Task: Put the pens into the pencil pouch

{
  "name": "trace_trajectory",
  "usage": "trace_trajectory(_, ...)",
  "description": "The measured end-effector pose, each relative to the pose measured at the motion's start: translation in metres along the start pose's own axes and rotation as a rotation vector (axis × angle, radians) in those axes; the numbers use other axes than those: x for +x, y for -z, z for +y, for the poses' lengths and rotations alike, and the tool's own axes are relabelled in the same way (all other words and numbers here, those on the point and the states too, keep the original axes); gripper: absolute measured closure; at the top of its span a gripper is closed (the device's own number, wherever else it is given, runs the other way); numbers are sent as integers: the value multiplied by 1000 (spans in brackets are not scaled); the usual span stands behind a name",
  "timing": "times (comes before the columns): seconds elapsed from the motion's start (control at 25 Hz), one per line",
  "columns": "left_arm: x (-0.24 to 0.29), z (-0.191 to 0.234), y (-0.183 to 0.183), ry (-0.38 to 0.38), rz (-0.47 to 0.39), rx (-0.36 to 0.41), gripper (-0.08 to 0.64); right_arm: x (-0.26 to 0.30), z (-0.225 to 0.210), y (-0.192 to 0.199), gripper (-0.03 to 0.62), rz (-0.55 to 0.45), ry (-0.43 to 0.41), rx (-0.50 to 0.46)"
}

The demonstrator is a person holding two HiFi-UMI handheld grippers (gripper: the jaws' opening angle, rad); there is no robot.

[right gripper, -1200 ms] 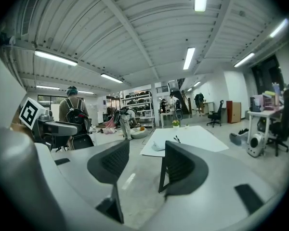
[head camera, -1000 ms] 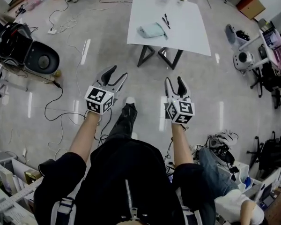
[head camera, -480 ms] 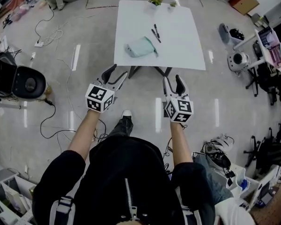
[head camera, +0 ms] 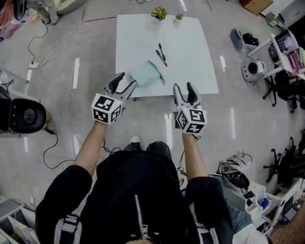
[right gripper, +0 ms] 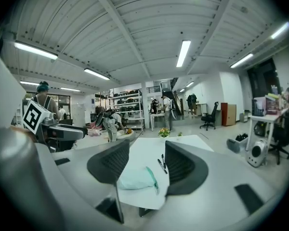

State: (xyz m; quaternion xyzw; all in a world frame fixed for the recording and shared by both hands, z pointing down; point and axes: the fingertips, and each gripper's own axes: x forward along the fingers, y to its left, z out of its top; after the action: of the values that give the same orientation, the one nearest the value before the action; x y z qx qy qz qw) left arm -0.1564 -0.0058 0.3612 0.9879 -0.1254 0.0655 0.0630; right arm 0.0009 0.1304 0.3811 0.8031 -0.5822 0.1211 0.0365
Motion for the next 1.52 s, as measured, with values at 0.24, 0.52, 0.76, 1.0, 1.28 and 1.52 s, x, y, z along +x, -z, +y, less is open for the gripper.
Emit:
trace_trajectory(0.24,34,21,1,-25,20,-12,331,39,-25,-4,367,12,-16,9)
trace_trajectory(0.52,78,56,3,-125,33,-29,330,113,-57,-7,367,34,-110,2)
trace_trajectory(0.76,126,82,-8,-242,26,-63,330,189,-84,-31,367,56,-240,-41)
trace_trajectory(1.0,160,101,-16,-371,24,-94,330,250,-100,-48,367,86,-378,-73)
trace_trajectory(1.28,182,109,-9,-500,40,-120,330,294,-105,-41,367,123,-518,-106)
trace_trajectory(1.52,181,108,-3,-589,66,-150,331,312,-104,-33,367,155,-599,-116)
